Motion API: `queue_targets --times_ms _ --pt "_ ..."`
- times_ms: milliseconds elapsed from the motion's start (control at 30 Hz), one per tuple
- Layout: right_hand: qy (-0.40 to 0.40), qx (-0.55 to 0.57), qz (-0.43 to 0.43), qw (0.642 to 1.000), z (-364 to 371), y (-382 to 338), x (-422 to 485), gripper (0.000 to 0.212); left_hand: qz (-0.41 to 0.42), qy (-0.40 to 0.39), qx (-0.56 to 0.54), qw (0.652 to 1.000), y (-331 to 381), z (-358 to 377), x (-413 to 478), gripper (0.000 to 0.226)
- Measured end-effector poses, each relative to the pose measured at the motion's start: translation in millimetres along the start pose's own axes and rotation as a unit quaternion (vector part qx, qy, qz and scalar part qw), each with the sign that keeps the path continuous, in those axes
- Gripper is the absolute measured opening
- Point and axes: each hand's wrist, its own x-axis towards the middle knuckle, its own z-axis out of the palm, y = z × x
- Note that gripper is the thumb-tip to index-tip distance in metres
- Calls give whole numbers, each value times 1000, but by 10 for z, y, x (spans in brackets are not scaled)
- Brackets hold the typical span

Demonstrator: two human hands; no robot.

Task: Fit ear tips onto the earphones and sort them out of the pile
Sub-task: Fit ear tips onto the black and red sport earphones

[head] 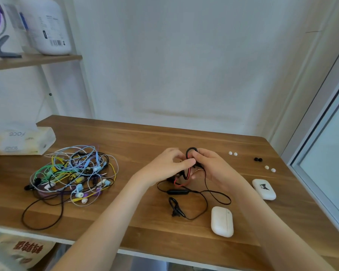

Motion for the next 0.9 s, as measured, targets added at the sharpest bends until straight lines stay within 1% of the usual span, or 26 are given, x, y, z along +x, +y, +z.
queue_targets --times_ms 133,233,267,433,567,633,700,767,833,900 --pt "50 -94 -16 994 18 31 38 25 10 -1 -27 1000 -45 44 22 31" --pt "75 -149 -37 985 4 37 18 20 19 3 -48 999 -59 41 13 24" --pt "84 -147 -40 985 -7 34 11 19 22 6 -43 999 -64 39 12 22" --pt "101 -54 -62 991 3 32 17 11 22 4 -53 998 -66 34 9 20" --pt "119 -75 -114 984 60 1 32 10 23 1 -55 998 -64 41 21 20" --pt "123 -60 -137 981 79 -25 25 11 20 7 -52 998 -63 40 37 25" --pt "122 -46 -155 979 85 -44 24 12 25 -5 -45 999 -54 50 48 29" --pt "129 -41 -164 977 96 -69 18 11 27 -21 -37 999 -46 79 45 25" --pt "158 -19 -172 972 104 -111 10 10 19 -13 -9 1000 -51 97 49 18" --pt "207 8 -167 964 51 -135 4 13 12 16 11 1000 -53 86 53 12"
